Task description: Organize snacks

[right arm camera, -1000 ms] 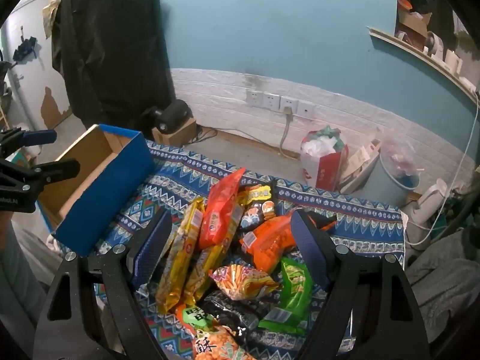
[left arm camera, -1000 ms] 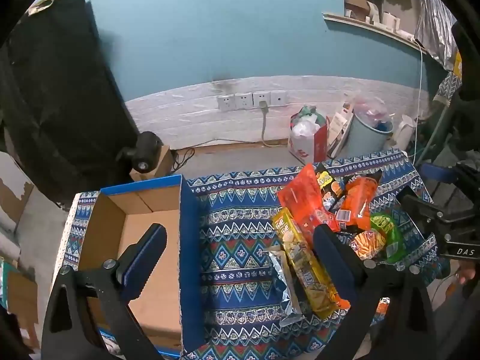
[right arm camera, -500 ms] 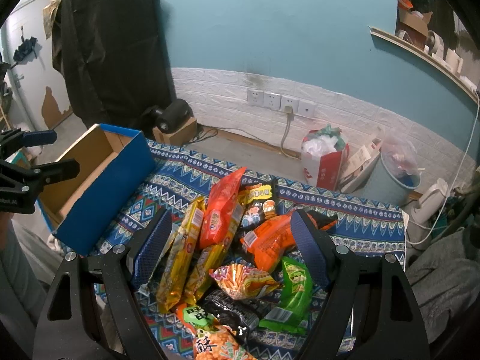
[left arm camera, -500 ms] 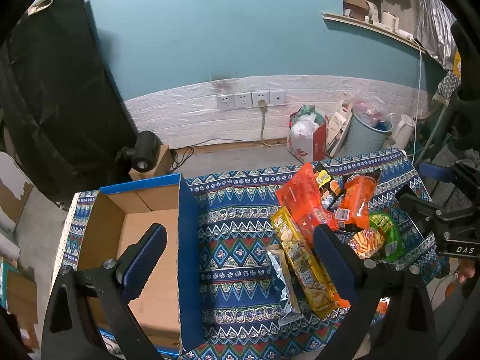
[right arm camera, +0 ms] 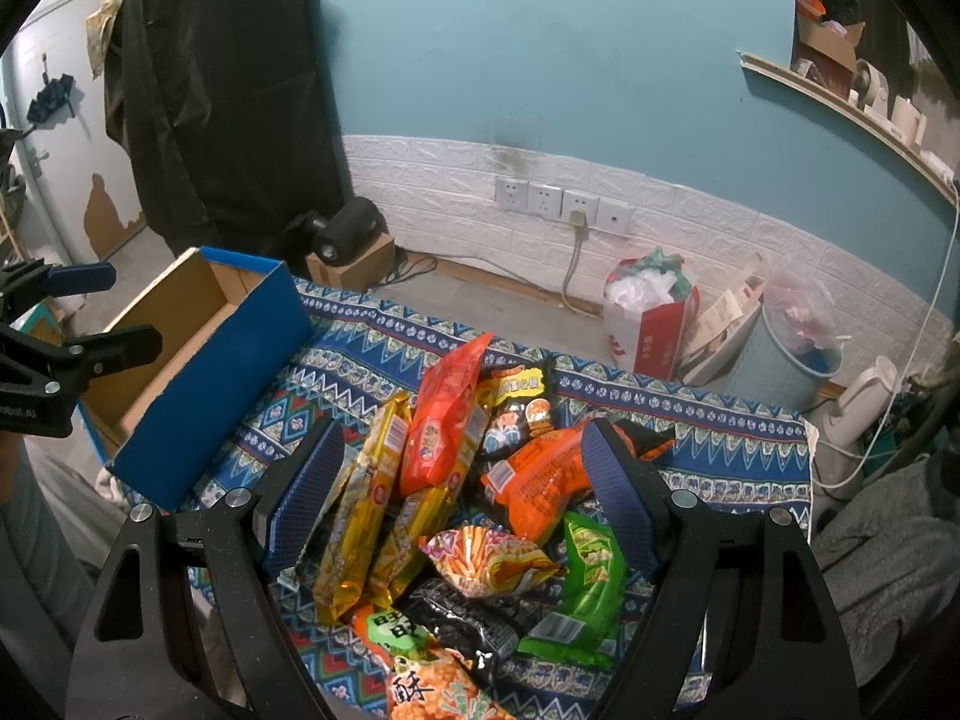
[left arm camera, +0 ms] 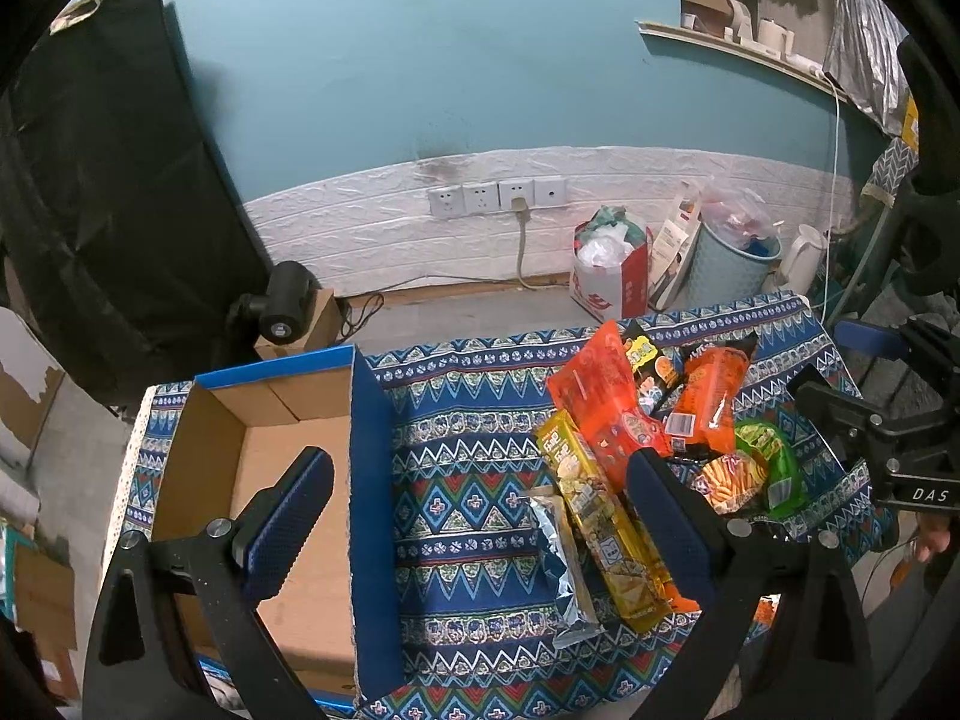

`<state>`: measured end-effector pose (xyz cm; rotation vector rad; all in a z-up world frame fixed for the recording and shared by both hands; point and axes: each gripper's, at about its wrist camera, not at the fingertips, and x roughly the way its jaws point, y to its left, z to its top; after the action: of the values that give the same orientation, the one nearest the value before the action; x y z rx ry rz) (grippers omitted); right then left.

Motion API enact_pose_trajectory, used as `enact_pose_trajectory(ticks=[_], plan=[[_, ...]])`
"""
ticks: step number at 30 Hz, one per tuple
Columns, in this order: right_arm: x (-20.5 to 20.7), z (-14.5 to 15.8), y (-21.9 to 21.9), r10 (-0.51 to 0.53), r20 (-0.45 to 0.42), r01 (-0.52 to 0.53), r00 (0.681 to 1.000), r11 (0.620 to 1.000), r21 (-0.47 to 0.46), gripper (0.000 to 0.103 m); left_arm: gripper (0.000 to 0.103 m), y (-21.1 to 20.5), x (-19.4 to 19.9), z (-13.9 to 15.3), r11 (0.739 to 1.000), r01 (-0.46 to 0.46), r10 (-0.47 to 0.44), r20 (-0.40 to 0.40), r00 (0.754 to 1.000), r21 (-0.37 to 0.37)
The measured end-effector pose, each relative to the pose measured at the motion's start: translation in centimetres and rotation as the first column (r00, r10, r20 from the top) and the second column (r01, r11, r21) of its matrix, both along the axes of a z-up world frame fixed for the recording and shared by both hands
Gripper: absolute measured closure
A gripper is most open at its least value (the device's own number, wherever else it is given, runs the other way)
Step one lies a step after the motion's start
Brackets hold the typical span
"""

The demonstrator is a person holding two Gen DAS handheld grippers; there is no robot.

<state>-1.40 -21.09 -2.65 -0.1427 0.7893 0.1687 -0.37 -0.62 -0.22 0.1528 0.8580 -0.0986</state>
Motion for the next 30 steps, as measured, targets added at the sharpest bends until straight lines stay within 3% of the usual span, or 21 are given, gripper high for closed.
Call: enact_pose_trajectory(ticks=[30], plan=[[0.00, 0.04, -0.55, -0.003, -0.008, 0.003, 1.000, 1.000, 0.000, 0.023, 0.004, -0.23, 0.27, -0.27, 1.000, -0.016, 0.016, -0.009, 1.000, -0.005]])
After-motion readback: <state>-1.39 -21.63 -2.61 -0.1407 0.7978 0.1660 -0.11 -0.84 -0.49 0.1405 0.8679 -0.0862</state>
